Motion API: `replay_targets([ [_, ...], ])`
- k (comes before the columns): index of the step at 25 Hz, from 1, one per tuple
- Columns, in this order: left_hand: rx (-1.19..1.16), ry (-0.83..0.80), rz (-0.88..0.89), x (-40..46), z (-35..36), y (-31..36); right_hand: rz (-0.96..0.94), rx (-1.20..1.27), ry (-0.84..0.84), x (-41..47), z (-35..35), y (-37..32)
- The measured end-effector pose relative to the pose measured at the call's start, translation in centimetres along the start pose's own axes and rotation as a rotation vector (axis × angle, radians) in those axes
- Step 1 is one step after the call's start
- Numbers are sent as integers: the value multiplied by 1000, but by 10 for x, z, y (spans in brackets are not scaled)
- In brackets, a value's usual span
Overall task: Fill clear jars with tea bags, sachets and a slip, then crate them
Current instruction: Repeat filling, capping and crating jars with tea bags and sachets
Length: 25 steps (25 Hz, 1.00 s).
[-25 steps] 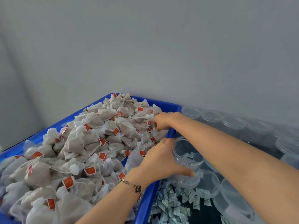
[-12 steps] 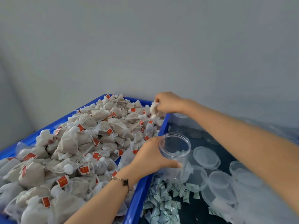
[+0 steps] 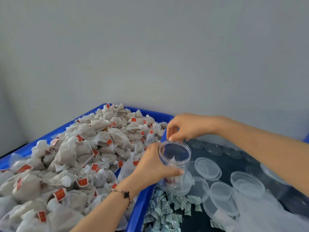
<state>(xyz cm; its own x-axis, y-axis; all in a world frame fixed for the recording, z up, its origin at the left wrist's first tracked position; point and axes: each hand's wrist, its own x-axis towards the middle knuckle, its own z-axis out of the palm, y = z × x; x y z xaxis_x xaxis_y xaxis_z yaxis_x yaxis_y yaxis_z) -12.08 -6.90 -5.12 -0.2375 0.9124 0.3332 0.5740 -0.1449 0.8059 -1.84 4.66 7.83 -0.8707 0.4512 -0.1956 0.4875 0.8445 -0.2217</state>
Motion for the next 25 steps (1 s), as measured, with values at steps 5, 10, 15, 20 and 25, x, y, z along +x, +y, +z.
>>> replay_targets([
  [5, 133, -80, -84, -4, -2, -1, 39, -122, 220, 64, -2, 16],
  [10, 209, -56, -34, -2, -1, 6, 210, -273, -1, 140, 49, 41],
  [15, 243, -111, -92, 3, -2, -5, 444, -453, -168, 177, 77, 51],
  [20, 192, -115, -80, 3, -1, -6, 367, -207, 32, 146, 54, 44],
  [25, 117, -11, -104, -1, 1, 3, 145, 75, 460, 54, -2, 30],
])
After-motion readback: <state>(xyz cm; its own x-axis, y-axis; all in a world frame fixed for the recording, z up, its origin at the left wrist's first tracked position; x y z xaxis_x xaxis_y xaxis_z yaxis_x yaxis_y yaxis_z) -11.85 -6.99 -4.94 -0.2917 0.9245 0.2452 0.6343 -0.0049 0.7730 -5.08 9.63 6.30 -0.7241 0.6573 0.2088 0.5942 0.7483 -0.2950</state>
